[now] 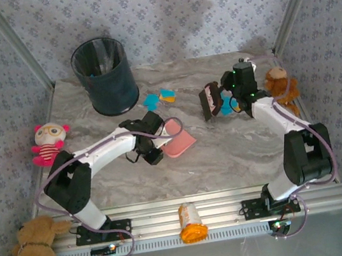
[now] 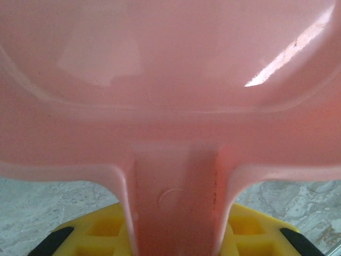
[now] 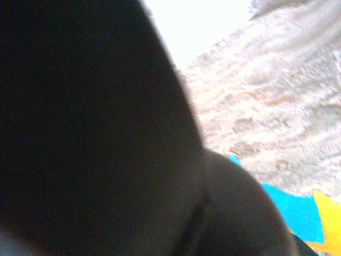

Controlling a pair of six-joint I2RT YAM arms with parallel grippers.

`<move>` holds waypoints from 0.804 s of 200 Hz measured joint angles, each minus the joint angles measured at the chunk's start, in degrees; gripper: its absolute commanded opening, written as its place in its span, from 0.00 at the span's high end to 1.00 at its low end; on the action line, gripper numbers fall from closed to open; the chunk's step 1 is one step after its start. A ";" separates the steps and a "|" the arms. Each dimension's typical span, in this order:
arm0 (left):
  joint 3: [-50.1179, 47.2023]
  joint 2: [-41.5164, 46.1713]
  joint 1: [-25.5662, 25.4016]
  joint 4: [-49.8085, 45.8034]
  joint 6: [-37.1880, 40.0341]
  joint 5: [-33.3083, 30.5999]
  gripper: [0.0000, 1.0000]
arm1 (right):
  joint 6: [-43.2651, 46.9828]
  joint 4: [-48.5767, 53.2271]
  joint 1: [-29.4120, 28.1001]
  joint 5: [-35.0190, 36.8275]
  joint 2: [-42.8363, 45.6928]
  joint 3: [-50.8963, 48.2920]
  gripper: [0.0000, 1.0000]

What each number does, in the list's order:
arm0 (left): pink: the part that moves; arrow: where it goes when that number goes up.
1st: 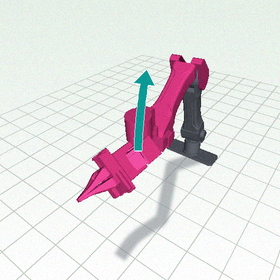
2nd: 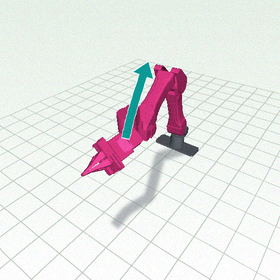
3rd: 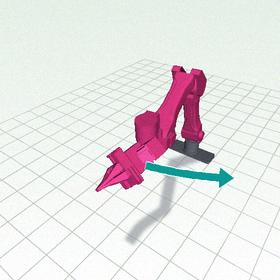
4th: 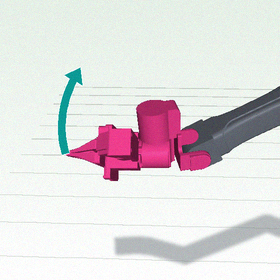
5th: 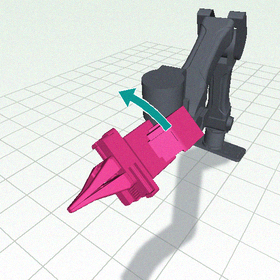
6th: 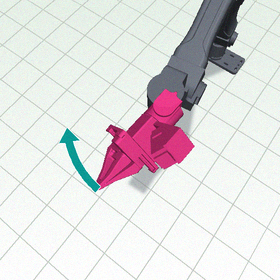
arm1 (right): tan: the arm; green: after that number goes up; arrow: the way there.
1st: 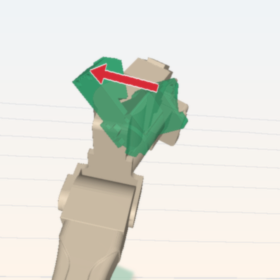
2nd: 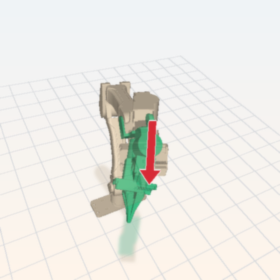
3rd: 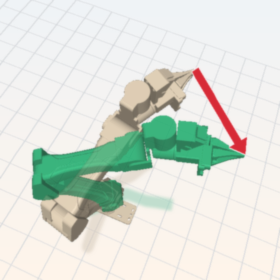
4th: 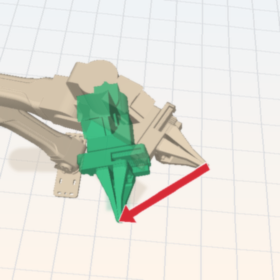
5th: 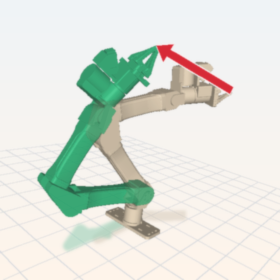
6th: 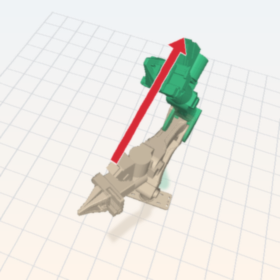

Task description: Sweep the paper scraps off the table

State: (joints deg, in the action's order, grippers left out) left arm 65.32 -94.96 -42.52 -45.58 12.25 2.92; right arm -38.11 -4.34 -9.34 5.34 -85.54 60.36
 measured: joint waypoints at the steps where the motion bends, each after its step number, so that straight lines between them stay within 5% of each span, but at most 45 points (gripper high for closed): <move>1: 0.00 -0.11 -0.02 -0.02 0.00 0.00 1.00 | 0.13 -0.04 0.04 -0.11 0.09 0.00 1.00; 84: 7.10 -6.97 -0.02 -7.28 2.78 0.00 1.00 | 19.87 5.01 5.68 0.79 4.35 3.15 1.00; 161: 13.60 -10.95 -0.02 -14.19 6.47 -0.92 1.00 | 32.89 6.82 9.31 8.70 1.86 4.31 1.00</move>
State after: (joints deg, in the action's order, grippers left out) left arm 78.91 -105.91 -42.54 -59.77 18.72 2.00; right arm -5.21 2.48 -0.03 14.04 -83.68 64.66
